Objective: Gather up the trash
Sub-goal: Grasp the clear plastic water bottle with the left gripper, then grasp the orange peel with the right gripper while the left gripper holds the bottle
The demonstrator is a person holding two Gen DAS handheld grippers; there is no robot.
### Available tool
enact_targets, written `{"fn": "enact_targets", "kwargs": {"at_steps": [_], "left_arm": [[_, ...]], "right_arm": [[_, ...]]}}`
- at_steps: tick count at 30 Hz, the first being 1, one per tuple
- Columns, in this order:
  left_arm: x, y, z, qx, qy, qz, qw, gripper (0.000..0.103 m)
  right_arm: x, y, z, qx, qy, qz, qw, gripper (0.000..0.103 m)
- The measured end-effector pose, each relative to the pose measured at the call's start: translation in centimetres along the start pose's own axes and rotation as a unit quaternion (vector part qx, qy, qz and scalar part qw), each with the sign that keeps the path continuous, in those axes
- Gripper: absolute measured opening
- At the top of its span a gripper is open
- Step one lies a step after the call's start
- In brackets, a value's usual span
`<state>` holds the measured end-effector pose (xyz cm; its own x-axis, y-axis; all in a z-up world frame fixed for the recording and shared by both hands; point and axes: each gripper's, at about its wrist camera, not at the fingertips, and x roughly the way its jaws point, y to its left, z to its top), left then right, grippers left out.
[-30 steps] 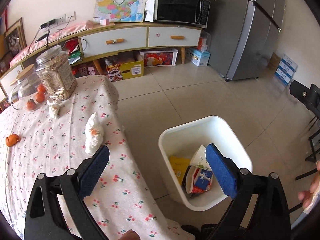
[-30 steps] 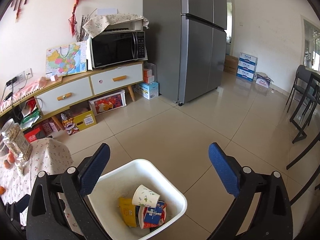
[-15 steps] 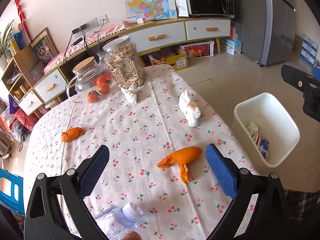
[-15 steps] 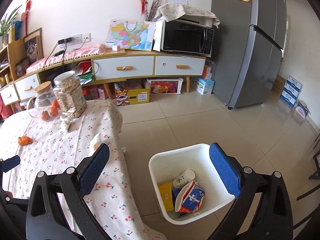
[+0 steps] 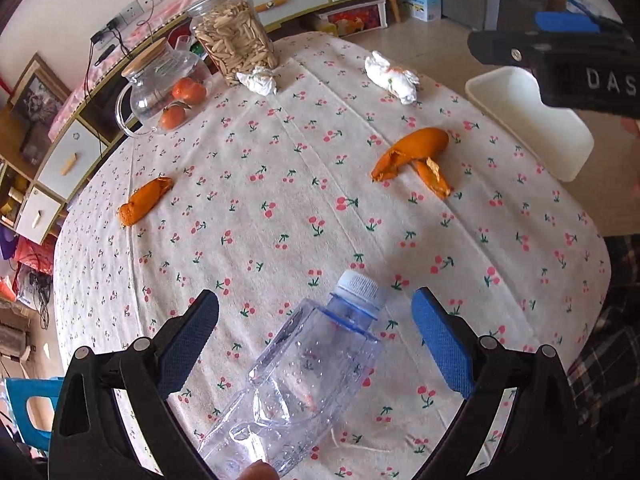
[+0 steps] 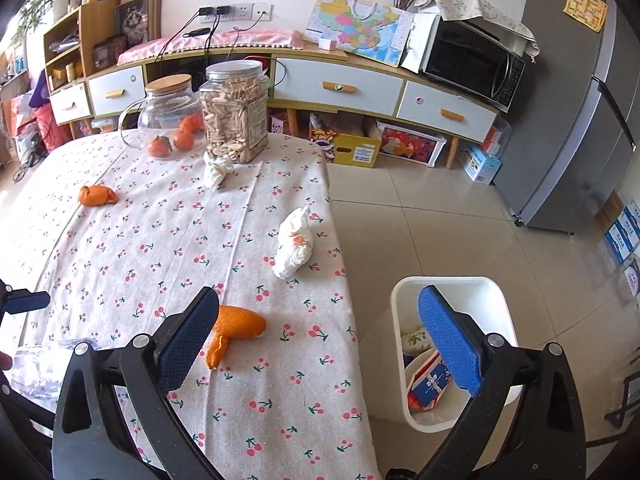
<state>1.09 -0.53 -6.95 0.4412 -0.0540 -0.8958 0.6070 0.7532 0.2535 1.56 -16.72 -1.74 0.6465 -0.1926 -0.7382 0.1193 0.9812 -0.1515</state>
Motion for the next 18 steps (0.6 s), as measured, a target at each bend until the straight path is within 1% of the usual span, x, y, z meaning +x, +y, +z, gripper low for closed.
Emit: {"fn": "enact_targets", "kwargs": {"at_steps": [2,6,10,11,12,13,14,16,18], "left_arm": [[0.5,0.2,-1.0,0.020,0.016,-0.001,0.9997,0.094],[1.9,1.0,-2.3,0.032,0.052,-0.014,0.9981,0.094],[2.7,1.5,-3.1,0.037,0.064,-0.022,0.9970,0.094],[2.7,1.5,-3.2,0.039,0.063,-0.025,0.9970,0.090],[2.7,1.4,-3.4,0.041,0.062,-0.035,0.9967,0.074],[2.7,1.3,-3.4,0.042,0.063,-0.043,0.9962,0.071],[2.6,1.2,-3.4,0.043,0.060,-0.044,0.9963,0.069],[2.4,1.2,-3.5,0.041,0.053,-0.042,0.9969,0.069],[1.9,1.6,-3.3,0.029,0.042,-0.044,0.9977,0.068]], "right_arm": [[0.6,0.8,0.0,-0.015,0.014,0.012,1.000,0.096],[1.8,1.9,-0.4,-0.042,0.044,0.042,0.997,0.096],[3.0,2.6,-0.6,-0.082,0.066,0.087,0.991,0.096],[3.3,2.9,-0.7,-0.099,0.070,0.098,0.988,0.096],[3.7,3.2,-0.8,-0.118,0.073,0.107,0.985,0.096],[4.0,3.6,-1.1,-0.137,0.076,0.114,0.981,0.096],[4.2,4.0,-1.4,-0.157,0.079,0.119,0.977,0.096],[4.6,4.6,-2.0,-0.188,0.086,0.130,0.970,0.096],[4.9,5.1,-2.4,-0.202,0.091,0.140,0.965,0.096]]}}
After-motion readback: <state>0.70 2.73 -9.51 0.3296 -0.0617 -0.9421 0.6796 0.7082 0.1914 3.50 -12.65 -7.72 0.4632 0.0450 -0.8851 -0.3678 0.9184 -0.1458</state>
